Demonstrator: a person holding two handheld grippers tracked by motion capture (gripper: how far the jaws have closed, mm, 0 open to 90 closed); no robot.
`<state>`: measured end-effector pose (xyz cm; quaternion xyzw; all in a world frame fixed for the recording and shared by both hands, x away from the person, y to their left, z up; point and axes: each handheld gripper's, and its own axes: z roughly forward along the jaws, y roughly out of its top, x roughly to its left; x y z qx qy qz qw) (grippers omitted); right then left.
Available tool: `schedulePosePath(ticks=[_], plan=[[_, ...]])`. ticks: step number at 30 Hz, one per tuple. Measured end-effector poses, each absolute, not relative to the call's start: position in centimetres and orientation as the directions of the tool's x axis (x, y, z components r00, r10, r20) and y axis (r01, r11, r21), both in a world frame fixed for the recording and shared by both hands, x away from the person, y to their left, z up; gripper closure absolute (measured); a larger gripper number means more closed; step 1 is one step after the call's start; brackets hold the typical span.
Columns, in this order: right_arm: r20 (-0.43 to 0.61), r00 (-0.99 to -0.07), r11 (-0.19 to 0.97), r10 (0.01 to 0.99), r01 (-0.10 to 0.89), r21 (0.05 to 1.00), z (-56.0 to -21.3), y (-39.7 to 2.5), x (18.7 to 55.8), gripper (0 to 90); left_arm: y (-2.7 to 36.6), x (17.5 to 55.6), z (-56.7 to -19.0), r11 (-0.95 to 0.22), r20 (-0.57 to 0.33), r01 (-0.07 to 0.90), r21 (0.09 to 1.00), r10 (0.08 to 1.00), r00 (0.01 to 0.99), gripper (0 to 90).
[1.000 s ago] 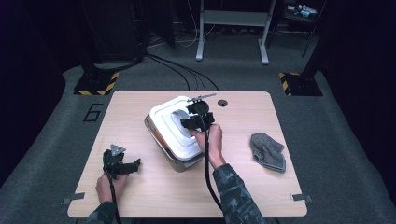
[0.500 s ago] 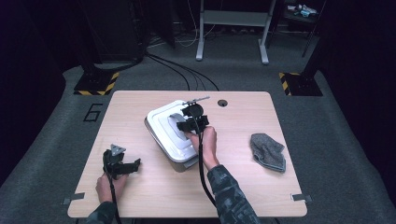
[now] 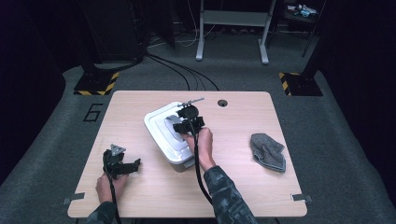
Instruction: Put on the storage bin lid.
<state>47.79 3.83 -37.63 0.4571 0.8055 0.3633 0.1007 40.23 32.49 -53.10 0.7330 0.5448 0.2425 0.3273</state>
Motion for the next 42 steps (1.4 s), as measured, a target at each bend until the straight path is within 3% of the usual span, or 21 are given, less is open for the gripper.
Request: schedulePosePath(ticks=[6, 13, 20, 30, 42], plan=[[0.166, -0.571, 0.321, 0.804, 0.651, 0.688, -37.8, 3.7, 47.8, 64.0, 32.5, 40.2, -53.1, -0.193, 0.001, 0.640, 0.744, 0.958, 0.288, 11.1], [0.170, -0.561, 0.302, 0.810, 0.649, 0.698, -37.2, 2.9, 47.5, 31.3, 32.5, 40.2, -53.1, -0.193, 0.001, 0.640, 0.744, 0.958, 0.288, 11.1], [0.126, -0.588, 0.322, 0.799, 0.595, 0.736, -35.6, 1.0, 46.4, 14.2, 32.5, 40.2, -53.1, -0.193, 0.001, 0.640, 0.744, 0.958, 0.288, 11.1], [0.090, -0.587, 0.315, 0.805, 0.549, 0.774, -34.4, -2.5, 44.4, 5.2, 32.5, 40.2, -53.1, -0.193, 0.001, 0.639, 0.744, 0.958, 0.288, 11.1], [0.023, -0.568, 0.323, 0.822, 0.501, 0.803, -34.6, -6.8, 41.0, 1.2, 32.5, 40.2, -53.1, -0.192, 0.001, 0.639, 0.744, 0.958, 0.288, 11.1]])
